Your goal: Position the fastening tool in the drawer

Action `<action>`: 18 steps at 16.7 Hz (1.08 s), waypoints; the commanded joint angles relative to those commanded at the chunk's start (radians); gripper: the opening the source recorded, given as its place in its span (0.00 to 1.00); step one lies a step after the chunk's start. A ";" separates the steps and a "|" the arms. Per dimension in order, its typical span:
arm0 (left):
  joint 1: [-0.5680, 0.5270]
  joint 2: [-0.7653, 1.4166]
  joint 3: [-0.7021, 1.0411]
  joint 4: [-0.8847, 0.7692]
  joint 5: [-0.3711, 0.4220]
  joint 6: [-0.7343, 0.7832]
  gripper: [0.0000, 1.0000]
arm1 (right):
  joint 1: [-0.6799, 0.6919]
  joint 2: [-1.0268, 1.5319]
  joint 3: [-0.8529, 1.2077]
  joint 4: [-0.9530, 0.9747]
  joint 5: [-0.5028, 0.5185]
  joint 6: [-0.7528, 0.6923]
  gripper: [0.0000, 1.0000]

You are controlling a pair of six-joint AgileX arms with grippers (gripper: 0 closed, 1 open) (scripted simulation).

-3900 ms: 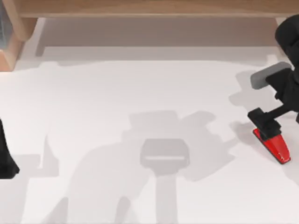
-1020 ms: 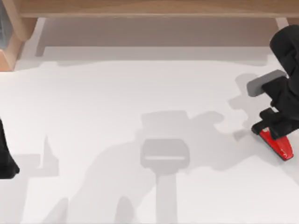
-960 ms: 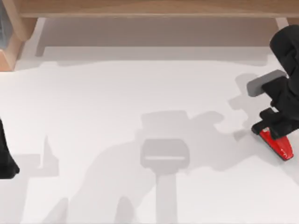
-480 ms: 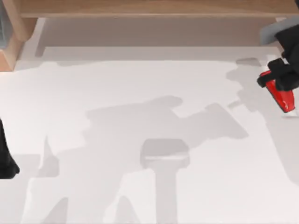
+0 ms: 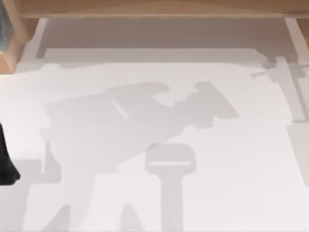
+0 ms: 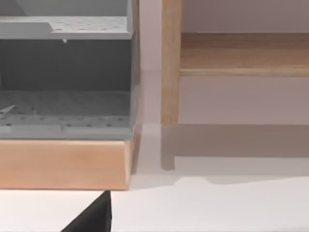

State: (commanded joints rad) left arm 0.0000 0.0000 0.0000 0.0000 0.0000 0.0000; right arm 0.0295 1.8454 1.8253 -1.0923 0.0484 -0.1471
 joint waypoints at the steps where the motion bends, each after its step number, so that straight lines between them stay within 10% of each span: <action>1: 0.000 0.000 0.000 0.000 0.000 0.000 1.00 | -0.024 0.022 0.045 -0.028 0.007 0.006 0.00; 18: 0.000 0.000 0.000 0.000 0.000 0.000 1.00 | -0.384 0.639 0.643 -0.315 -0.003 -0.162 0.00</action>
State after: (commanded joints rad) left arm 0.0000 0.0000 0.0000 0.0000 0.0000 0.0000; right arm -0.3543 2.4845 2.4683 -1.4072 0.0453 -0.3086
